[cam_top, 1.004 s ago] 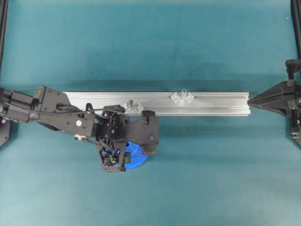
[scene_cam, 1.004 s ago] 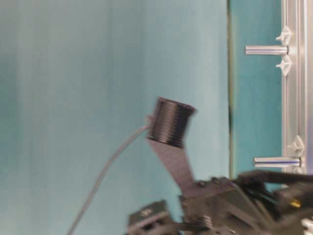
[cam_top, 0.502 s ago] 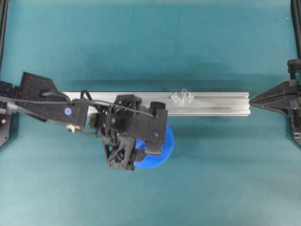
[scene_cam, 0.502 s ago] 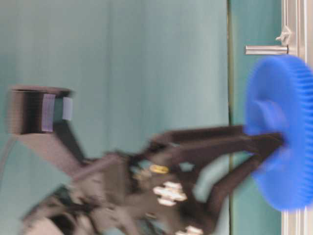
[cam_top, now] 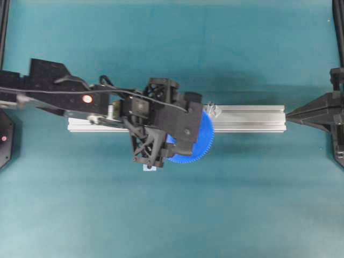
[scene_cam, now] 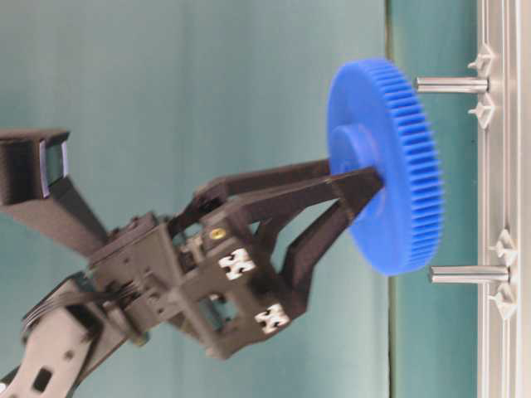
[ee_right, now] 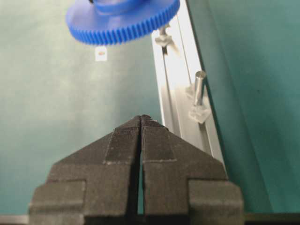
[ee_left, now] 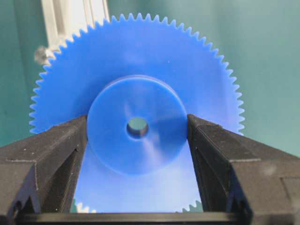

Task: Find the location of the shaft and insert the large gear.
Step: 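Carry the blue gear with the left gripper over the rail toward the shaft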

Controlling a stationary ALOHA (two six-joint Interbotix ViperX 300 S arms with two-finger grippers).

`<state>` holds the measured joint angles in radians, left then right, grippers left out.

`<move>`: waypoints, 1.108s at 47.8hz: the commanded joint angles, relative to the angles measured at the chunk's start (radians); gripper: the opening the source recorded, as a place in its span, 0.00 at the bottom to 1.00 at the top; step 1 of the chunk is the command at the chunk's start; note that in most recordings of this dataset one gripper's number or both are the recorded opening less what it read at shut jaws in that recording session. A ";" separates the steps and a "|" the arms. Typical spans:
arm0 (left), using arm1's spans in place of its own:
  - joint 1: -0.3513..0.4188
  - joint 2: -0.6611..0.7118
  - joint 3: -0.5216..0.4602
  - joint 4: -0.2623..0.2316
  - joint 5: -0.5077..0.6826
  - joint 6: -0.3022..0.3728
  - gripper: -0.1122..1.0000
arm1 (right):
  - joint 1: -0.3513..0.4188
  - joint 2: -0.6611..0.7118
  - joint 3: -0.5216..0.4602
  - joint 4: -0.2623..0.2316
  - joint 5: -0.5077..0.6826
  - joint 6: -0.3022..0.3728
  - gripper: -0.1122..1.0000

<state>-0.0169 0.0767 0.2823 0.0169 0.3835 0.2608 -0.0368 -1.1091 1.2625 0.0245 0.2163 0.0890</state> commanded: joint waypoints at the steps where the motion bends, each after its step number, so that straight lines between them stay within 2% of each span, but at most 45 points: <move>1: 0.017 0.005 -0.052 0.003 -0.021 0.008 0.73 | -0.002 0.005 -0.009 -0.002 -0.009 0.008 0.10; 21: 0.077 0.124 -0.164 0.005 -0.083 0.020 0.73 | -0.005 -0.023 -0.003 -0.003 -0.005 0.008 0.10; 34: 0.092 0.189 -0.216 0.005 -0.081 0.091 0.73 | -0.014 -0.031 0.009 -0.003 -0.009 0.008 0.10; 53: 0.130 0.216 -0.225 0.005 -0.077 0.095 0.73 | -0.031 -0.057 0.012 -0.003 -0.005 0.008 0.10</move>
<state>0.0890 0.3129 0.0828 0.0184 0.3129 0.3543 -0.0598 -1.1704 1.2839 0.0230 0.2163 0.0890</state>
